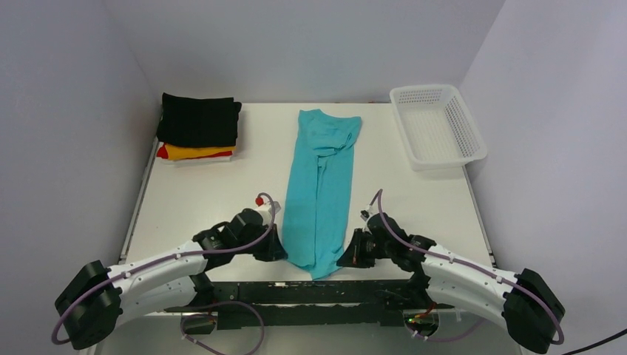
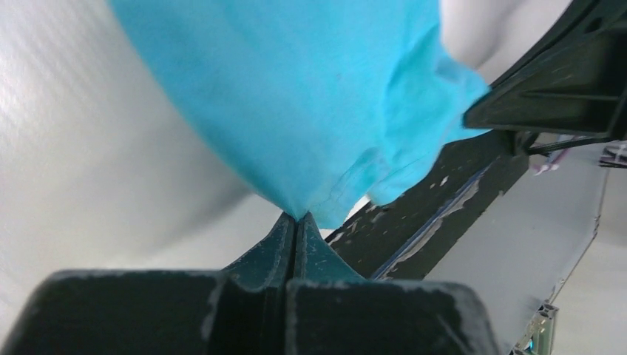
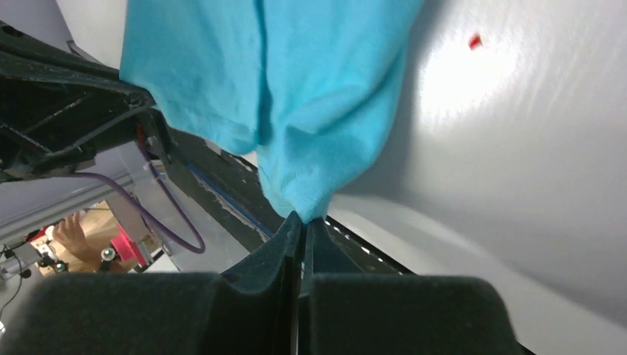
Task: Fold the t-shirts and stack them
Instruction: Grab the bottom of the folded rectangular tshirt with both arms, then fold the folded rectangular tshirt in 1/3 of the way
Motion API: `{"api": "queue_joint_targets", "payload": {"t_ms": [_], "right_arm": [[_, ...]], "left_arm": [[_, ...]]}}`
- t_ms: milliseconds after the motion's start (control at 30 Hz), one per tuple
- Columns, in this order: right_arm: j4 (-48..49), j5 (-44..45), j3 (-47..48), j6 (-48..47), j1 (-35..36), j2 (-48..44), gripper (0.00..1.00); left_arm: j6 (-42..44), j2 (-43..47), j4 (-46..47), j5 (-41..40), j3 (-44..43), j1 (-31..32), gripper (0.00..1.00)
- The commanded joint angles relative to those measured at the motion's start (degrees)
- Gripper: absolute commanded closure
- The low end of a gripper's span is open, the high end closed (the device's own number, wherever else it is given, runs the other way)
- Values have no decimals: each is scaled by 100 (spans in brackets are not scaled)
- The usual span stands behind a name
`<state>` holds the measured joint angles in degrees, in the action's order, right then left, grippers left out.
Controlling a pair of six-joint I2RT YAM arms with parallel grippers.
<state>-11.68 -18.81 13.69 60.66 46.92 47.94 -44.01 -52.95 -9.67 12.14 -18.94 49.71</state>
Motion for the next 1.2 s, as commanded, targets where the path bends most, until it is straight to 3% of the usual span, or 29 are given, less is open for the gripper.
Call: {"api": "queue_joint_targets", "payload": {"t_ms": [0, 167, 300, 433, 667, 900, 1167], "right_arm": [[143, 498, 693, -298, -45, 169, 100], [-311, 916, 1455, -742, -605, 675, 100], [699, 599, 1597, -901, -1467, 1037, 100], [868, 766, 2295, -1283, -1879, 1863, 100], [973, 931, 3153, -1716, -2403, 2909, 100], [1410, 820, 3594, -1871, -2802, 3640, 100], [1594, 323, 4326, -2107, -3232, 4741, 100]], "left_arm": [[181, -190, 443, -99, -680, -144, 100], [335, -846, 1078, -9, -1307, -835, 100], [521, -1503, 1557, -125, -1820, -1159, 100], [604, -2340, 1734, 28, -2599, -1576, 100], [1074, -3648, 1469, 39, -3816, -2079, 100], [1324, -4761, 1363, 644, -4748, -2351, 100], [1550, -5419, 977, 262, -5563, -2431, 100]]}}
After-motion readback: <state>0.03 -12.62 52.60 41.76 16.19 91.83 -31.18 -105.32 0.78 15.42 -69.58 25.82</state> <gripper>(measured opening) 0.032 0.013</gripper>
